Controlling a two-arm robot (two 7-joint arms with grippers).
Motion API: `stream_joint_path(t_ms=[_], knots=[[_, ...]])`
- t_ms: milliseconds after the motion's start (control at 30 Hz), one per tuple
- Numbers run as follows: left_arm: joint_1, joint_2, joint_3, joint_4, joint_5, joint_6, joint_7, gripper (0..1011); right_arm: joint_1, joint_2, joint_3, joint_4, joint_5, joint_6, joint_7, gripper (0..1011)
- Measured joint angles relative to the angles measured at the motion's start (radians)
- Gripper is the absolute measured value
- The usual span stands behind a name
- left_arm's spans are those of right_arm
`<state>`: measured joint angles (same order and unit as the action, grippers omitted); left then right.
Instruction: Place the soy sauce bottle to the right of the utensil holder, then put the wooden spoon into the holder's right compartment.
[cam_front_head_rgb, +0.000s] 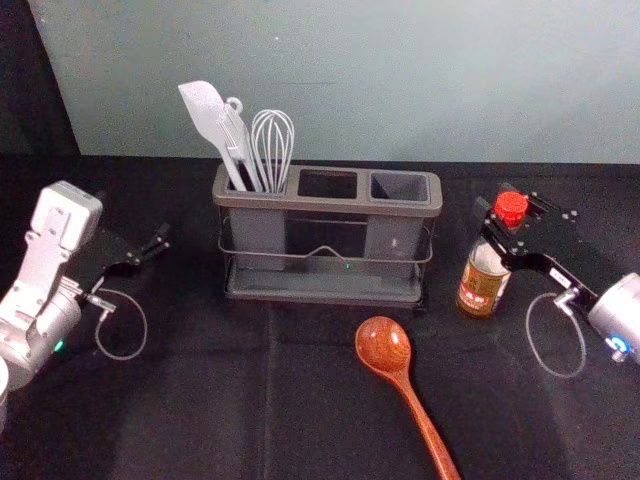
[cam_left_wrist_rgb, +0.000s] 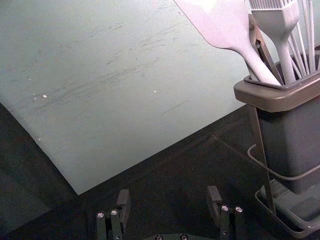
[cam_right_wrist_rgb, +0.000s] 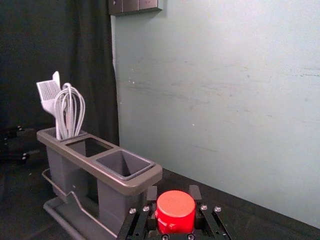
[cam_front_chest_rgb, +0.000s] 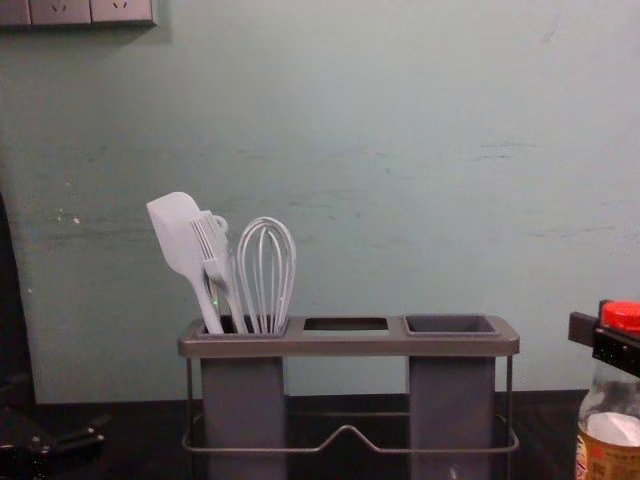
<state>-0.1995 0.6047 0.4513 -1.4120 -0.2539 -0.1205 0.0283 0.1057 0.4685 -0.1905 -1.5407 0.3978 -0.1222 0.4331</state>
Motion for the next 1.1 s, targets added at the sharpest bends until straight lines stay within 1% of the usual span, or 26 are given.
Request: stream_joint_path(t_ms=[367,567,900,1100], knots=[[0.0,0.0,0.0,0.0,0.0,0.0,0.0,1005,0.05,-0.046,-0.012,0.06,-0.006,-0.025,-0.007,386],[0.0,0.0,0.0,0.0,0.0,0.0,0.0,1005,0.076,-0.068,-0.021,0.095,-0.011,-0.029,-0.008,386],[0.0,0.0,0.0,0.0,0.0,0.0,0.0,1005,0.111,-0.098,-0.026,0.155,-0.01,-0.038,-0.011,386],[0.0,0.0,0.0,0.0,0.0,0.0,0.0,1005,0.126,-0.109,-0.03,0.179,-0.01,-0.041,-0.009,386]])
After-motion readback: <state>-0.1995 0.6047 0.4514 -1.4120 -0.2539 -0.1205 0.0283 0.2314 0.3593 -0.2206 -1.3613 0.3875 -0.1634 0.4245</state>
